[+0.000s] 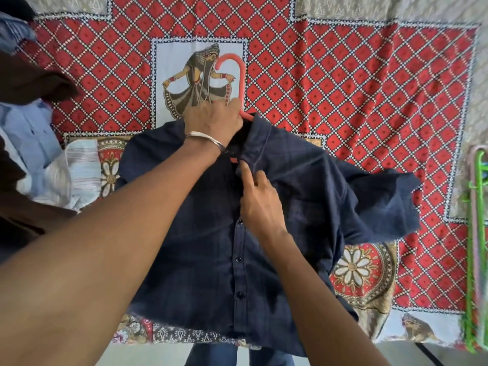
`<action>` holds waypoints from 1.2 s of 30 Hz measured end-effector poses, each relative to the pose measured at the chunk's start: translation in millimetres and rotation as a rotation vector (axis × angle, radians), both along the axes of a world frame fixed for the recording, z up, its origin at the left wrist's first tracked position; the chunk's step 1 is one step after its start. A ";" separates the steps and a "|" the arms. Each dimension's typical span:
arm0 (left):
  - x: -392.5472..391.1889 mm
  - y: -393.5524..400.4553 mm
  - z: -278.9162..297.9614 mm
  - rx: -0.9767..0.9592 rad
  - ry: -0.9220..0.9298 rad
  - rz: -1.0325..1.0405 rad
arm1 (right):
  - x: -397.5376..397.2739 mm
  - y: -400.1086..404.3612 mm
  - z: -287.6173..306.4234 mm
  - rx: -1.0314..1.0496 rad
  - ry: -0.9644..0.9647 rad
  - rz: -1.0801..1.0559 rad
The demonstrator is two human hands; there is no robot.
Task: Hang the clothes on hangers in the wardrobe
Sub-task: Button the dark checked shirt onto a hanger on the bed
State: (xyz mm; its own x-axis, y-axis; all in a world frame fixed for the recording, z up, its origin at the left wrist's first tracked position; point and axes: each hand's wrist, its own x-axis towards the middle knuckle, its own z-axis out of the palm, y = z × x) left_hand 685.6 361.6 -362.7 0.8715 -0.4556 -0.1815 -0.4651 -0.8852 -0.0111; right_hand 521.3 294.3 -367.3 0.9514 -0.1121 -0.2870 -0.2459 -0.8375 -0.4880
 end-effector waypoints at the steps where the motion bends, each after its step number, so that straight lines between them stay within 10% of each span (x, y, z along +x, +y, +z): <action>1: -2.4 0.4 1.2 -0.007 0.025 0.006 | -3.2 -5.1 -0.9 0.025 0.020 0.000; 7: -19.5 34.0 11.3 -0.294 -0.048 0.115 | -19.9 -31.8 14.9 0.308 -0.167 -0.713; 10: -73.6 54.5 14.7 -0.366 -0.038 0.172 | -38.5 -30.6 11.6 0.288 -0.061 -0.663; 15: -166.3 66.9 0.0 -0.024 0.560 0.311 | -47.8 -10.5 2.4 0.342 0.064 -0.569; 26: -184.4 83.9 -18.8 -0.057 0.684 0.308 | -66.8 0.3 3.6 0.525 0.082 -0.738; 32: -190.5 116.0 5.3 0.280 0.856 0.072 | -62.1 2.8 9.1 0.486 0.058 -0.711; 36: -210.3 130.4 3.2 0.026 0.601 0.303 | -61.2 14.4 8.4 0.497 0.071 -0.732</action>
State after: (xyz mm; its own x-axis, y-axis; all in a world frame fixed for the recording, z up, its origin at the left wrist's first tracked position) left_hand 475.3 491.9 -359.4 0.7040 -0.1958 -0.6827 -0.1277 -0.9805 0.1495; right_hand 460.1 308.6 -358.8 0.6679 -0.5323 -0.5202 -0.6805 -0.1539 -0.7164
